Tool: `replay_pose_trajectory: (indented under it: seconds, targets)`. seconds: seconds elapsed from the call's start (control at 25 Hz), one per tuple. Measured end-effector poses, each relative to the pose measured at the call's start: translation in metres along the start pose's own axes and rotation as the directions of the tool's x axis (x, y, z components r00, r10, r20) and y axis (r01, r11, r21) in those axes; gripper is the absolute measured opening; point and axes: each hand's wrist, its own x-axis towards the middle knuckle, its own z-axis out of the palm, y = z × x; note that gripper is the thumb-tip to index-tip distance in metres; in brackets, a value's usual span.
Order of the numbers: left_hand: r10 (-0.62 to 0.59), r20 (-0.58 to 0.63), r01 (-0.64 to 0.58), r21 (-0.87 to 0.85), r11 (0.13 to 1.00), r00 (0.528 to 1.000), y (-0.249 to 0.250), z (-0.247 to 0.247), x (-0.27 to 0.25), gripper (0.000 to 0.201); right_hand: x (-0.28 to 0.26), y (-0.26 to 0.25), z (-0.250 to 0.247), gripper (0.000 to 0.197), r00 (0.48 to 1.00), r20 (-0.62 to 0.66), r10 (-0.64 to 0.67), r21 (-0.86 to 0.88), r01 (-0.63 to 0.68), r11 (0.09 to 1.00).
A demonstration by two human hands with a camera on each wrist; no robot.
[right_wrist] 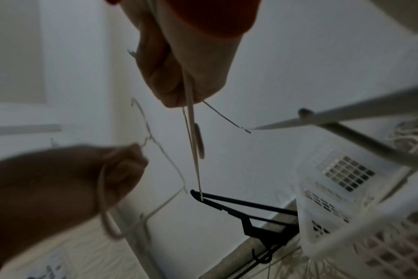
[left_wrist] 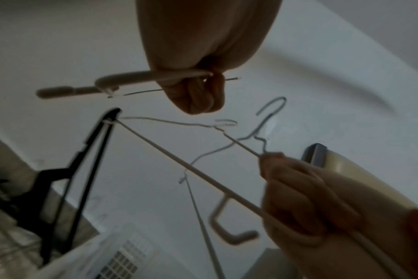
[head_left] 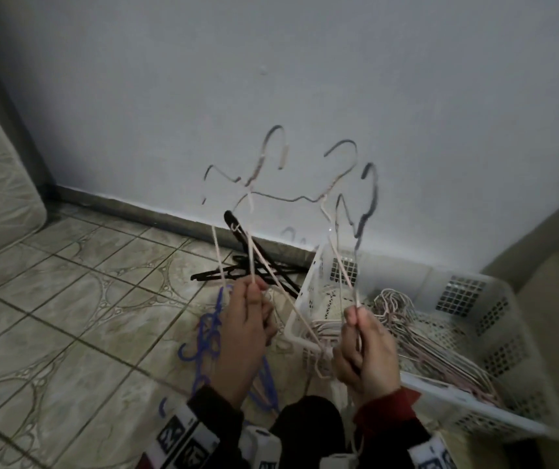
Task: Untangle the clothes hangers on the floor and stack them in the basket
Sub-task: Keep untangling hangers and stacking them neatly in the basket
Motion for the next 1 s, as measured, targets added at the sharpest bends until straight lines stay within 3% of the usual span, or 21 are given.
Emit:
replay_pose_trajectory:
  seconds: [0.16,0.32,0.4,0.52,0.6,0.68,0.8,0.84,0.92,1.0]
  targets:
    - [0.055,0.192,-0.092,0.191,0.977,0.980,-0.010,0.043,0.000,0.023,-0.001,0.009,0.006,0.034,0.999,-0.016,-0.046,-0.133,0.043,0.990]
    - [0.093,0.236,-0.158,0.270,0.950,0.967,-0.023,0.061,-0.009,0.015,0.001,0.011,-0.007,0.027,0.991,-0.041,-0.130,-0.247,0.116,0.962]
    - [0.110,0.261,-0.188,0.295,0.937,0.959,-0.028,0.063,-0.013,0.021,0.003,0.007,-0.017,0.025,0.985,-0.012,-0.172,-0.296,0.161,0.941]
    - [0.086,0.343,-0.201,0.317,0.927,0.935,-0.034,0.067,-0.019,0.021,0.005,0.001,-0.039,0.027,0.961,0.080,-0.263,-0.500,0.267,0.824]
    - [0.050,0.438,-0.256,0.427,0.867,0.898,-0.037,0.067,-0.019,0.034,0.001,-0.008,-0.052,0.026,0.961,0.161,-0.224,-0.595,0.276,0.755]
    - [-0.016,0.558,-0.301,0.470,0.830,0.829,-0.040,0.066,-0.013,0.050,-0.004,-0.018,-0.069,0.017,0.963,0.213,-0.163,-0.700,0.267,0.662]
    - [-0.108,0.696,-0.398,0.524,0.753,0.710,-0.033,0.056,0.002,0.046,-0.009,-0.039,-0.099,0.021,0.947,0.271,-0.173,-0.849,0.320,0.420]
    - [-0.120,0.697,-0.424,0.554,0.717,0.707,-0.031,0.050,0.009,0.036,-0.009,-0.049,-0.110,0.032,0.948,0.271,-0.167,-0.880,0.315,0.355]
    - [-0.038,0.603,-0.417,0.593,0.689,0.797,-0.023,0.032,0.025,0.015,-0.009,-0.066,-0.128,0.040,0.963,0.237,-0.130,-0.916,0.266,0.299]
    - [0.163,0.442,-0.422,0.585,0.693,0.882,-0.017,0.009,0.045,0.008,-0.009,-0.081,-0.136,0.034,0.975,0.214,-0.056,-0.909,0.220,0.355]
